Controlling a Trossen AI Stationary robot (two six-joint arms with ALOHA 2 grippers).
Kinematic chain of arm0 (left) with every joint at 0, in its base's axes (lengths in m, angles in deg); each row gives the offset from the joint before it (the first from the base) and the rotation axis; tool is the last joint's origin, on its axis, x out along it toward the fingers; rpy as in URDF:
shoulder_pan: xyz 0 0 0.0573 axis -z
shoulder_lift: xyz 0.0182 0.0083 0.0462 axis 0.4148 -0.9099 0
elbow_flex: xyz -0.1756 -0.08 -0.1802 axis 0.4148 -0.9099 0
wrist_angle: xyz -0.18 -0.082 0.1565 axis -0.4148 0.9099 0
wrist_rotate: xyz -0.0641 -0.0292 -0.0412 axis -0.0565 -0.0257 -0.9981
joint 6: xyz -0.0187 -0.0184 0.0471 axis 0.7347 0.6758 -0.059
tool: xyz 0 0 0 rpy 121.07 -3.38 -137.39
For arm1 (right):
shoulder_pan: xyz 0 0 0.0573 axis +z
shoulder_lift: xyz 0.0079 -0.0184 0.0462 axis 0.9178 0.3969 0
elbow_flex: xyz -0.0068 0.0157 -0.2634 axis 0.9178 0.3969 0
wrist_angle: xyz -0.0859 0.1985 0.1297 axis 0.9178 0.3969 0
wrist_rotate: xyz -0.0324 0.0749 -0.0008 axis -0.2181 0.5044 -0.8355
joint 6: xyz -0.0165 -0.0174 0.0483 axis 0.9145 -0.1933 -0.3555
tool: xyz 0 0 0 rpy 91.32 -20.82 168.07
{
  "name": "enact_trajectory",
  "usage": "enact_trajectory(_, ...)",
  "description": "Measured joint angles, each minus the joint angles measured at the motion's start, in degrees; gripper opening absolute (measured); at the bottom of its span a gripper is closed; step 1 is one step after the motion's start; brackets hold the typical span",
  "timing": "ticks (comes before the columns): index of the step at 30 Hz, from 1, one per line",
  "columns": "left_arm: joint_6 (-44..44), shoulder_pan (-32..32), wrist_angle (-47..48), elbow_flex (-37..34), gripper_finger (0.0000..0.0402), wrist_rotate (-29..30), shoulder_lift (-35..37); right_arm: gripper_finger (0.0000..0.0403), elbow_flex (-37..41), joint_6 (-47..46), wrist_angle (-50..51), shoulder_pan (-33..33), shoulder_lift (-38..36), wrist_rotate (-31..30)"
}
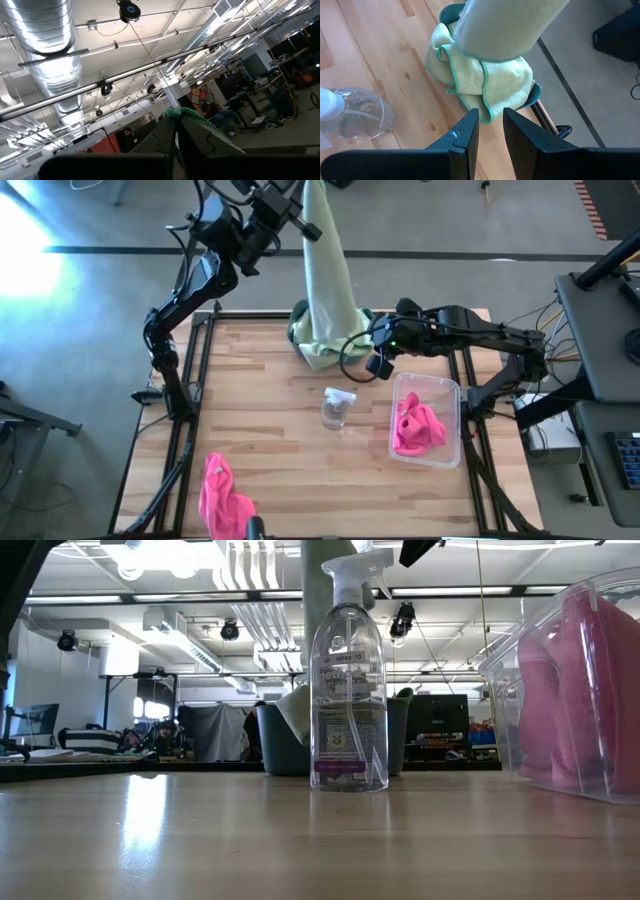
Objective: Sort microfiber towel by color & place in baskets
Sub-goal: Put the green microfiber towel into the blue bin
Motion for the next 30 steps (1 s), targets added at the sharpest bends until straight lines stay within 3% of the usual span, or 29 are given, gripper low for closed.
enact_trajectory(8,5.6,-0.2,5.7,-0.2,0.0,0.1,0.0,0.0082,0.0,-0.4,0.0,0.0,0.0,0.0)
enact_trajectory(21,14.3,-0.6,26.2,-0.3,0.0,0.0,0.0,0.0082,0.0,-1.6,0.0,0.0,0.0,0.0)
enact_trajectory(30,21.8,-0.5,38.9,-0.3,0.0,-7.8,0.0,0.0082,0.0,-1.6,0.0,0.0,0.0,0.0)
